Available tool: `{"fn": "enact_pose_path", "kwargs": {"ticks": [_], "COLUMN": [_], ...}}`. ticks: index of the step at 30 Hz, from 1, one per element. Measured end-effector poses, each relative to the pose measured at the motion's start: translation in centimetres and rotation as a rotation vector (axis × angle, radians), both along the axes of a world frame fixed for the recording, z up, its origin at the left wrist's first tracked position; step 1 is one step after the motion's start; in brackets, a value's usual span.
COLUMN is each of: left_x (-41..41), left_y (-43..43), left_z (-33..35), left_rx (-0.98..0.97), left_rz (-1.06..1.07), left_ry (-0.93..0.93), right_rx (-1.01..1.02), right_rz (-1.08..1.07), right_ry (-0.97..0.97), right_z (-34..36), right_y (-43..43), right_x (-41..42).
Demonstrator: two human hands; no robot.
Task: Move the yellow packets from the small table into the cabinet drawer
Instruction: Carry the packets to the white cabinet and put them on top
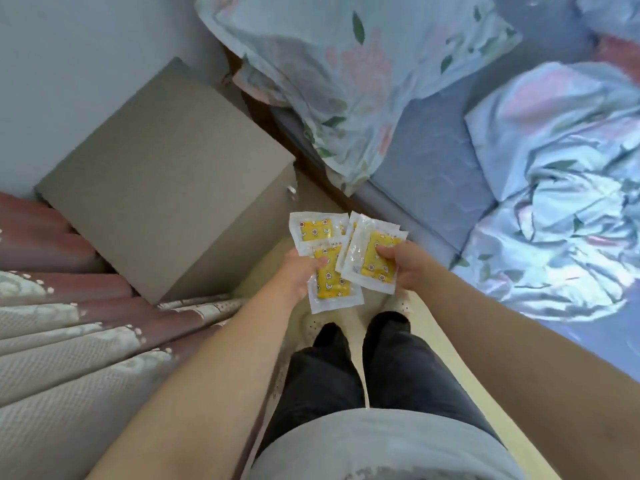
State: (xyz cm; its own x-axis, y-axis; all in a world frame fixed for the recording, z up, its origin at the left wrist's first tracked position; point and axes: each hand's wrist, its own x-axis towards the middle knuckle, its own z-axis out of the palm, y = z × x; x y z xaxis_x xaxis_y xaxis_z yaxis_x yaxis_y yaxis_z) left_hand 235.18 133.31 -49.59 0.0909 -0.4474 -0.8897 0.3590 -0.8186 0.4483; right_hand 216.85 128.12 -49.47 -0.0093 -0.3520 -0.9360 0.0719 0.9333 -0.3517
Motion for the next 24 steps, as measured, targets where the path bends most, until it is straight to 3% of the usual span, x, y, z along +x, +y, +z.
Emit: {"fn": "enact_pose_path", "kwargs": {"ticks": [6, 13, 20, 24], "left_x": [-13.9, -33.7, -55.7, -67.5], "left_y": [3.0, 9.4, 20.2, 27.4], "left_z": [1.0, 1.8, 3.2, 3.7], "left_rx": [0.025, -0.113, -0.239, -0.291], "left_rz": [-0.364, -0.915, -1.303, -1.541], "left_ry": [-0.095, -0.139, -0.130, -0.154], "right_rx": [-0.016, -0.076, -0.109, -0.068], "right_rz": [-0.297, -0.659, -0.789, -1.001], "right_ry": [0.012, 0.019, 0.350, 0.470], "right_z": [0.2, 1.5, 4.4, 4.7], "right_y": [9.3, 23.4, 39.5, 49.2], "right_x": [-14.7, -33.2, -50.8, -58.6]}}
